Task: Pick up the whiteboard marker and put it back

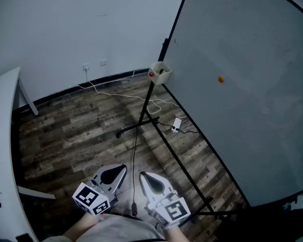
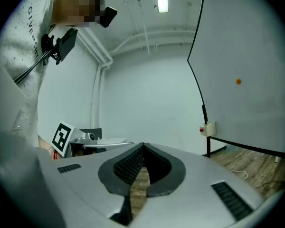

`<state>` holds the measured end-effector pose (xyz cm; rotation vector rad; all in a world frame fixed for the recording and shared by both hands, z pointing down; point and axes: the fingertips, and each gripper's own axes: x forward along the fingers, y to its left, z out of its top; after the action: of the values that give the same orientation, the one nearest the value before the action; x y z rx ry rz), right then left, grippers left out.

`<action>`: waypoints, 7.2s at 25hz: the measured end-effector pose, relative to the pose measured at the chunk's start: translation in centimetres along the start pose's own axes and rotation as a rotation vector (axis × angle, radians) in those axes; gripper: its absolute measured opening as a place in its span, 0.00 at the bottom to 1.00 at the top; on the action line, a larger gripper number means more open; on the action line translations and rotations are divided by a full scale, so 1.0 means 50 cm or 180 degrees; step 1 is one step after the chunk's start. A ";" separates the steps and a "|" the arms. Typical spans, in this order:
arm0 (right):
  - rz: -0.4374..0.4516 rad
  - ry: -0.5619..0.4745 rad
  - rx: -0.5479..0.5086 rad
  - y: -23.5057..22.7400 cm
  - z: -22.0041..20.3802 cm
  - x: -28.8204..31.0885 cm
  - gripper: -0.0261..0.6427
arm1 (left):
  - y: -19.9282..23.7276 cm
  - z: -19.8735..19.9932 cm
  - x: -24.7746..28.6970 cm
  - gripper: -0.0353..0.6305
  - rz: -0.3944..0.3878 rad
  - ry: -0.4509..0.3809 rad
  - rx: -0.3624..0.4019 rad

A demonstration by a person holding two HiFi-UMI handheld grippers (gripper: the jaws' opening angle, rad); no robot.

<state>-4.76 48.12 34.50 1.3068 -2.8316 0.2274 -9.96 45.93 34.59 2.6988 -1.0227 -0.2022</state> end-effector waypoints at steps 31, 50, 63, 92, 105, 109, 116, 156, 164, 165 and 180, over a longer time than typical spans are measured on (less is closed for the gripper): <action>0.0012 -0.0198 0.0165 -0.095 0.015 0.175 0.07 | 0.186 0.027 0.080 0.08 0.0204 -0.0121 0.0019; 0.0192 -0.0220 0.0027 -0.376 0.064 0.315 0.07 | 0.300 0.036 0.388 0.08 0.0214 -0.0121 0.0009; 0.0152 -0.0310 -0.0027 -0.513 0.079 0.313 0.07 | 0.280 0.039 0.547 0.08 0.0052 -0.0160 0.0086; -0.0032 -0.0244 0.0045 -0.706 0.093 0.505 0.07 | 0.447 0.046 0.788 0.08 -0.0290 0.0027 0.0036; -0.0357 -0.0263 0.0073 -0.837 0.111 0.646 0.07 | 0.582 0.058 0.927 0.08 -0.0597 0.0174 -0.0037; -0.0458 -0.0239 0.0087 -0.878 0.097 0.682 0.07 | 0.614 0.046 0.966 0.08 -0.0697 0.0245 -0.0065; -0.0596 -0.0215 0.0095 -0.911 0.097 0.722 0.07 | 0.657 0.062 0.999 0.08 -0.0779 0.0223 -0.0005; -0.1042 -0.0139 -0.0051 -1.030 0.109 0.823 0.23 | 0.750 0.040 1.060 0.08 -0.1041 0.0369 -0.0029; -0.1029 -0.0082 -0.0050 -1.034 0.099 0.828 0.21 | 0.755 0.020 1.064 0.08 -0.1029 0.0406 -0.0085; -0.1032 -0.0084 -0.0047 -1.035 0.098 0.828 0.21 | 0.756 0.018 1.064 0.08 -0.1026 0.0409 -0.0094; -0.1077 -0.0073 -0.0105 -1.041 0.098 0.827 0.15 | 0.767 0.015 1.059 0.08 -0.0963 0.0403 -0.0126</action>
<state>8.04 -17.13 39.26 1.7572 -2.5604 0.1581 5.04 -17.27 42.33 2.7773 -0.5664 -0.1023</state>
